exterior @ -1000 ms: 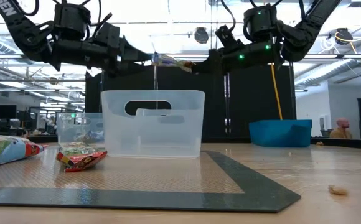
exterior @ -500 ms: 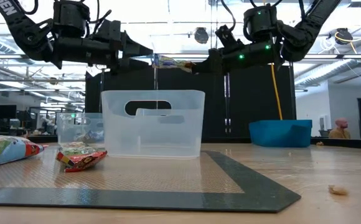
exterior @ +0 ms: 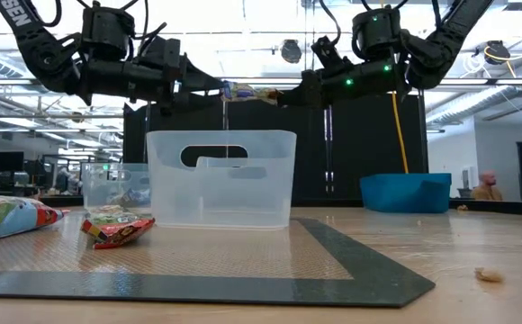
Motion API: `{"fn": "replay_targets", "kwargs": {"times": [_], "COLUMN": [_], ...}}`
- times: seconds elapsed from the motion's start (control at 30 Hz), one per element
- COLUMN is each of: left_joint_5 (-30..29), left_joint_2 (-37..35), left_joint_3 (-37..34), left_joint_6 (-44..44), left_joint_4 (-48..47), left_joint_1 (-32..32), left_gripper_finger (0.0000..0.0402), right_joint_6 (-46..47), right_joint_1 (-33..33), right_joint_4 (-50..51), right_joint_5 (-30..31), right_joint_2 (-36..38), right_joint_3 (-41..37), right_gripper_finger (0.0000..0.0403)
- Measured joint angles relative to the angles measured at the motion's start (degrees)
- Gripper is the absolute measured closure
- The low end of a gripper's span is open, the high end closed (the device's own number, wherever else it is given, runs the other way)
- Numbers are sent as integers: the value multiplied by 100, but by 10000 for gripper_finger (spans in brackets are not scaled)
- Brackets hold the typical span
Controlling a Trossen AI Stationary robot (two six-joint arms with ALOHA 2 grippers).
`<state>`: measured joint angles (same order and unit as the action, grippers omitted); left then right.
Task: Pick and place Granola Bars by type
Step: Put the blue granola bar into the top blue bin
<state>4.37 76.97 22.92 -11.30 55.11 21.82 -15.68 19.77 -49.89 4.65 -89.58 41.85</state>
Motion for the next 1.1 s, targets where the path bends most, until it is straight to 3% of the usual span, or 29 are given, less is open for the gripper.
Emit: {"fn": "replay_targets", "kwargs": {"times": [0.43,0.83,1.1], "left_joint_5": [-35,13,8], "left_joint_2": [333,1130,1075], "left_joint_3": [20,846,854], "left_joint_6": [-173,-69,106], "left_joint_4": [234,168,-75], "left_joint_1": [-53,-352,-359], "left_gripper_finger": [123,124,123], "right_joint_6": [0,0,-23], "right_joint_1": [0,0,0], "right_joint_4": [2,2,44], "right_joint_5": [-20,-18,-10], "right_joint_2": [0,0,0], "right_joint_3": [0,2,2], "right_gripper_finger": [403,403,403]}}
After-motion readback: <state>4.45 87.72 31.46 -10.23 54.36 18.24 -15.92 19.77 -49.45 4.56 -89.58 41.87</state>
